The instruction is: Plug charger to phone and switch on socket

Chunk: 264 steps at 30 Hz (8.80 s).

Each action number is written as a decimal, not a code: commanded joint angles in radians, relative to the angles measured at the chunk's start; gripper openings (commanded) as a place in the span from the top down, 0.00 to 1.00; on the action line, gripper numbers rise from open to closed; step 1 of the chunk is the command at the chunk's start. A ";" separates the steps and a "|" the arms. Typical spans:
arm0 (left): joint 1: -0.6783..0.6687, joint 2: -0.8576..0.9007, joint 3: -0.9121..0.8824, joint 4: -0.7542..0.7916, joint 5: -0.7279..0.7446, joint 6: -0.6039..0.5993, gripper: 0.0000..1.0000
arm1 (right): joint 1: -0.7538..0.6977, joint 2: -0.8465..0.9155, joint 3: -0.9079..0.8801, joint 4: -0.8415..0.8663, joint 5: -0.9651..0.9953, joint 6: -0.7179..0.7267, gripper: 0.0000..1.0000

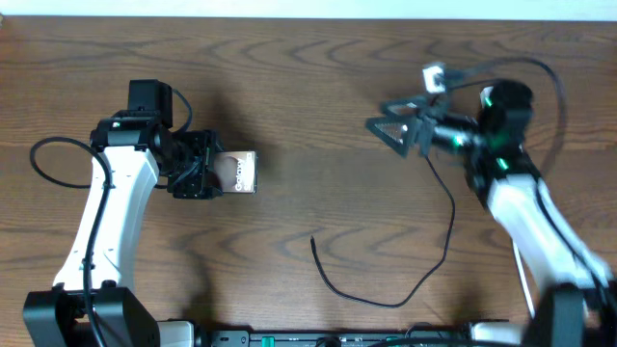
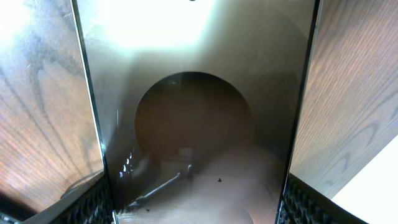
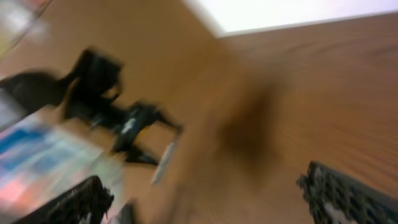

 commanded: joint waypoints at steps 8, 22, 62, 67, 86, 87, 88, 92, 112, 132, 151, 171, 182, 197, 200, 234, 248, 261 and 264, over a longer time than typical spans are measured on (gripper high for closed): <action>-0.006 -0.014 0.024 -0.003 -0.074 -0.004 0.93 | 0.195 0.410 0.146 0.454 -0.164 0.472 0.07; -0.118 0.019 0.020 0.045 -0.126 -0.102 0.93 | 0.413 0.424 0.146 0.358 0.114 0.429 0.11; -0.203 0.019 0.020 0.073 -0.092 -0.269 0.93 | 0.573 0.424 0.146 0.177 0.283 0.343 0.67; -0.205 0.019 0.020 0.073 -0.092 -0.269 0.93 | 0.576 0.424 0.146 0.177 0.283 0.343 0.74; -0.205 0.019 0.020 0.073 -0.092 -0.248 0.93 | 0.576 0.424 0.146 0.177 0.283 0.343 0.99; -0.205 0.019 0.020 0.073 -0.092 -0.241 0.83 | 0.574 0.424 0.146 0.177 0.283 0.342 0.99; -0.205 0.019 0.020 0.074 -0.092 -0.226 0.69 | 0.571 0.424 0.146 0.177 0.284 0.340 0.99; -0.204 0.018 0.020 0.153 -0.085 -0.066 0.35 | 0.546 0.424 0.146 0.167 0.293 0.294 0.99; -0.196 0.017 0.009 0.729 0.201 0.367 0.06 | 0.125 0.424 0.146 0.178 0.376 0.633 0.99; -0.196 0.018 -0.537 1.835 0.118 0.064 0.04 | 0.243 0.424 0.146 0.552 0.401 1.231 0.99; -0.136 0.018 -0.537 1.835 0.005 0.056 0.05 | 0.388 0.424 0.146 0.515 0.369 1.122 0.98; -0.127 0.018 -0.537 1.836 0.005 0.011 0.24 | 0.454 0.424 0.146 0.438 0.388 1.084 0.98; -0.127 0.018 -0.537 1.869 0.006 -0.072 0.35 | 0.467 0.424 0.146 0.439 0.401 1.152 0.98; -0.127 0.018 -0.537 1.910 0.071 -0.075 0.41 | 0.473 0.424 0.146 0.443 0.377 1.174 0.98; -0.127 0.018 -0.537 1.910 0.080 -0.075 0.56 | 0.473 0.424 0.146 0.443 0.375 1.174 0.98; -0.127 0.018 -0.537 1.909 0.150 -0.071 0.92 | 0.497 0.424 0.146 0.443 0.376 1.167 0.98; -0.127 0.018 -0.537 1.910 0.149 -0.048 0.93 | 0.497 0.424 0.146 0.443 0.379 1.161 0.56; -0.057 0.018 -0.537 1.898 0.173 0.013 0.93 | 0.469 0.424 0.146 0.447 0.352 1.122 0.01; 0.004 0.018 -0.537 1.898 0.235 0.057 0.93 | 0.447 0.424 0.146 0.446 0.333 1.063 0.01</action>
